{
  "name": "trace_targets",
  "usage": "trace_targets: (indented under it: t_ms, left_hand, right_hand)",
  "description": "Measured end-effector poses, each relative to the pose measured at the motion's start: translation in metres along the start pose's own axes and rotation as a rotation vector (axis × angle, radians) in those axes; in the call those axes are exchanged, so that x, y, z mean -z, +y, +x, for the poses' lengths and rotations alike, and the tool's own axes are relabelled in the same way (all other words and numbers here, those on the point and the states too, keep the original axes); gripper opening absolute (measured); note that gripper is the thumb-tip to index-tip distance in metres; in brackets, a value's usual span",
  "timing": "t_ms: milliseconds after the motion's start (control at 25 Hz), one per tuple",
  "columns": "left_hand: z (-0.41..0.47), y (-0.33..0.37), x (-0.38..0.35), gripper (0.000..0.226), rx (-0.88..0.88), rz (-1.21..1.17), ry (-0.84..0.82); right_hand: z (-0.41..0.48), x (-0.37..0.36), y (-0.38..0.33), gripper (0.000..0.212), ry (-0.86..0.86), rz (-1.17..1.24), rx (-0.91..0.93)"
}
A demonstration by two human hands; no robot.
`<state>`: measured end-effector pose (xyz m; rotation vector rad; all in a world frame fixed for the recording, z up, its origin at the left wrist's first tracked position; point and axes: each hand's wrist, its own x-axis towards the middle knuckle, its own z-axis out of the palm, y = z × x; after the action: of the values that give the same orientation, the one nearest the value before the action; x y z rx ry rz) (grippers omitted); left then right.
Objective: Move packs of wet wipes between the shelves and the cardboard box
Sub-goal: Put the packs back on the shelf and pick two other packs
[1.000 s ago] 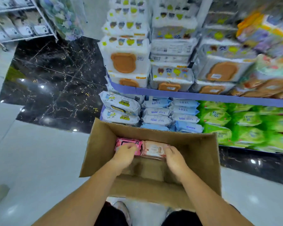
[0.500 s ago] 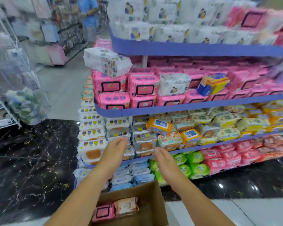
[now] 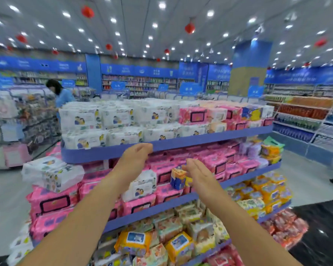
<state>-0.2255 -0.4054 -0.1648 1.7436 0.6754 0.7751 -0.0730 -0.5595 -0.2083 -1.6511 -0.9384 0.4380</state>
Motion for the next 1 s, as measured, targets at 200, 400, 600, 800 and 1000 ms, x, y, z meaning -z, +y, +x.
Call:
trace_targets:
  t_ms: [200,400,600,800,1000]
  left_hand:
    - [0.099,0.067,-0.094,0.032,-0.123,0.038,0.017]
    - [0.203,0.098,-0.167,0.014,-0.166,0.187,0.000]
    - [0.322,0.099,-0.219,0.035,-0.225,0.306,0.043]
    - [0.427,0.098,-0.248,0.045,-0.197,0.459,0.020]
    - [0.491,0.088,-0.262,0.076,-0.088,0.910,-0.097]
  right_hand:
    - [0.099,0.130,-0.002,0.049,0.029,-0.017,0.068]
    - [0.213,0.222,0.017,0.037,0.054,-0.076,0.110]
    - [0.336,0.273,0.041,0.053,0.067,-0.162,0.106]
    - [0.443,0.306,0.053,0.050,0.077,-0.154,0.107]
    - [0.529,0.333,0.066,0.054,-0.075,-0.466,0.250]
